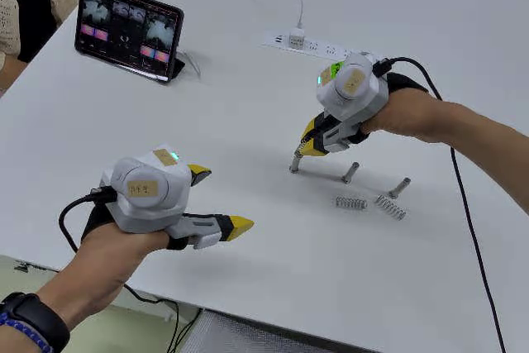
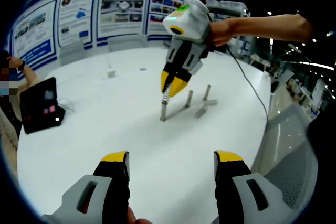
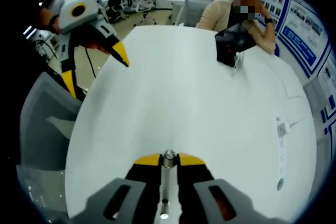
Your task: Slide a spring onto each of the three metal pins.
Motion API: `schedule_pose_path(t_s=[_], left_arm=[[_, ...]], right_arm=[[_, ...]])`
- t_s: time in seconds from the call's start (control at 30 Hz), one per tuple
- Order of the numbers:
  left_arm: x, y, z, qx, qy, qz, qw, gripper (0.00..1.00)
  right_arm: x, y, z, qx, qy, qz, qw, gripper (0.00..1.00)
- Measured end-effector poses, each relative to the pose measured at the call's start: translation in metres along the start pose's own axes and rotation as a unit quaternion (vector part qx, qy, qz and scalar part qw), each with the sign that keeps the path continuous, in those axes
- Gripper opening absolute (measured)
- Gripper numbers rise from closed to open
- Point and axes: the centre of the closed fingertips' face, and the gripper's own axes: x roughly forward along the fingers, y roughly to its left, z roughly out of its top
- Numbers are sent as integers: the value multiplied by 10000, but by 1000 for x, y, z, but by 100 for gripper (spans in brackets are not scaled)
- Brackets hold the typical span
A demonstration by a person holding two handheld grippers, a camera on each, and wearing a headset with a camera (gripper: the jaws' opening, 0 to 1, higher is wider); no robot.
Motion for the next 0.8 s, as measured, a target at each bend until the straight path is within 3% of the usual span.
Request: schedule_pose_path(t_s=[0.8], left_arm=[[-2,0,-2,-41,0,-4,10000,67]], right_arm=[[24,-2,-7,-124,241,83,9996,13]])
